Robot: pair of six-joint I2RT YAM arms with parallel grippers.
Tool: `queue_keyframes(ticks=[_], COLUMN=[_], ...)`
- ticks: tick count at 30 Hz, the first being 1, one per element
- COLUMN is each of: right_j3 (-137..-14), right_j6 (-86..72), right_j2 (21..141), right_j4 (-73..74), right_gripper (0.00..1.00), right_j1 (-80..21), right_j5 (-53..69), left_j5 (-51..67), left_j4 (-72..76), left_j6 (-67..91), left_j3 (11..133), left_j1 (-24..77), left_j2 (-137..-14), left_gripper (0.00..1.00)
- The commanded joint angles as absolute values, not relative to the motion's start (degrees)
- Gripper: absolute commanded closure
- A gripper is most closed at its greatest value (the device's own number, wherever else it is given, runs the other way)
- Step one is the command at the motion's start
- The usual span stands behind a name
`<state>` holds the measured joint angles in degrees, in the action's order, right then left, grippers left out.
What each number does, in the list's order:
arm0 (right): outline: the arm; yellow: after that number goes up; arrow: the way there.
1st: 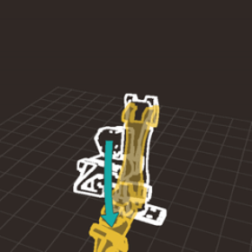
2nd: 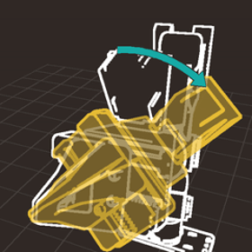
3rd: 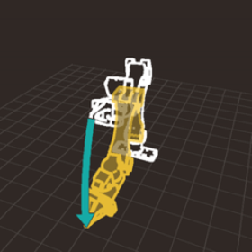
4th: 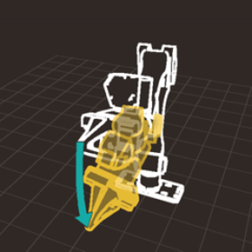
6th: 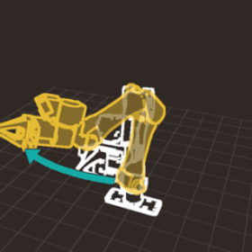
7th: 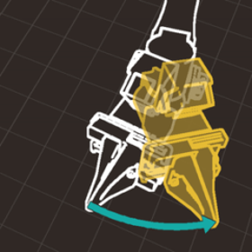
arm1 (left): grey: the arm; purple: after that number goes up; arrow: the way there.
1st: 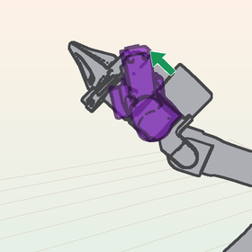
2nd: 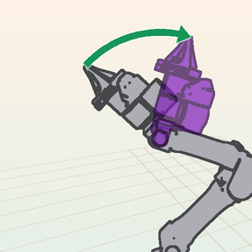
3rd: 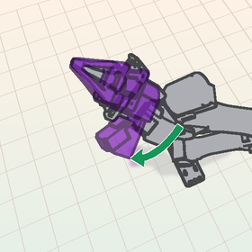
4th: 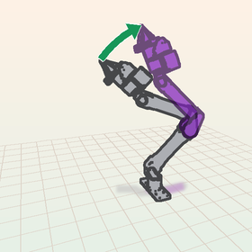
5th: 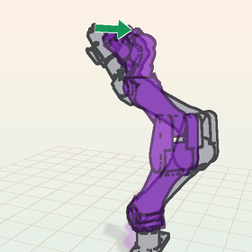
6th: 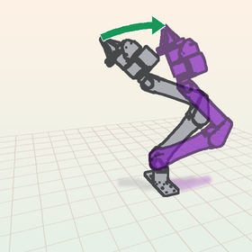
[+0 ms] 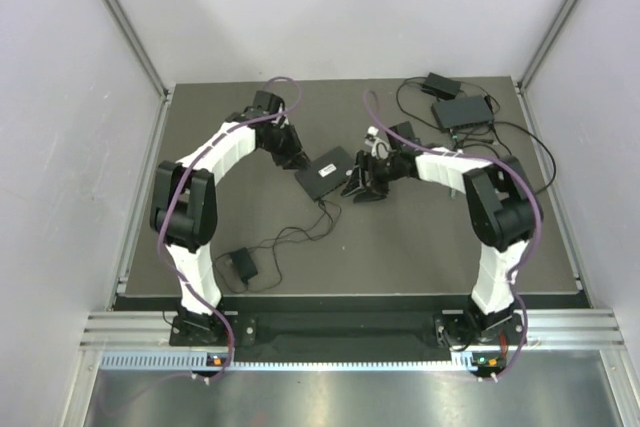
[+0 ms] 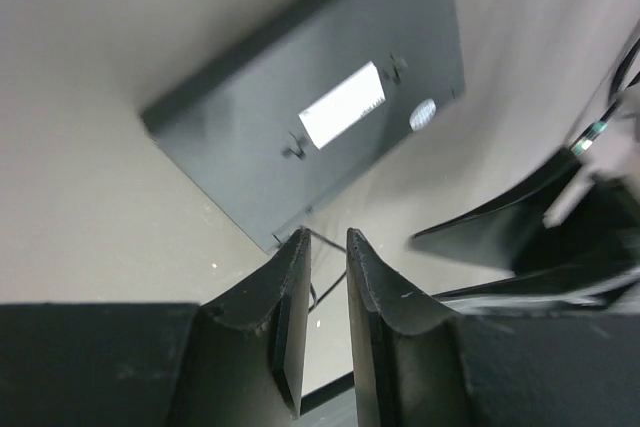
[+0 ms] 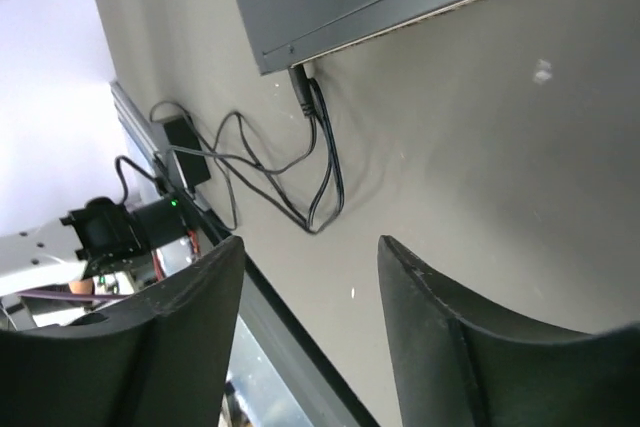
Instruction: Pull the plug from the switch port
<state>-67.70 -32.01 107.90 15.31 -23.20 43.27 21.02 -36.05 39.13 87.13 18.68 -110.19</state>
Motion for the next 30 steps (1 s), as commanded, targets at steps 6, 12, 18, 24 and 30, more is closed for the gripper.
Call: queue_keyframes(ticks=[6, 12, 18, 24, 30], right_j3=[-74.00, -73.65, -71.37, -66.80, -60.82], right_j6=[-31.29, -29.97, -29.00, -28.13, -24.10], right_j2=[114.08, 116.19, 116.37, 111.98, 103.98], right_j4=[14.76, 15.38, 15.38, 18.10, 26.50], right_gripper=[0.51, 0.61, 0.85, 1.00, 1.00], right_j1=[-28.04, -29.00, -29.36, -29.44, -29.62], right_j5=[43.33, 43.24, 43.15, 43.51, 39.82], left_j5=[26.98, 27.86, 28.83, 28.92, 28.83], left_j4=[-33.31, -32.70, -31.46, -30.76, -29.71], left_j6=[42.71, 44.12, 45.44, 46.23, 46.23], left_j3=[88.24, 87.37, 85.87, 85.08, 84.82], left_j1=[17.40, 16.96, 16.52, 16.35, 16.00], left_j2=[-114.52, -116.45, -117.51, -118.65, -118.92], left_gripper=[0.75, 0.76, 0.76, 0.76, 0.76])
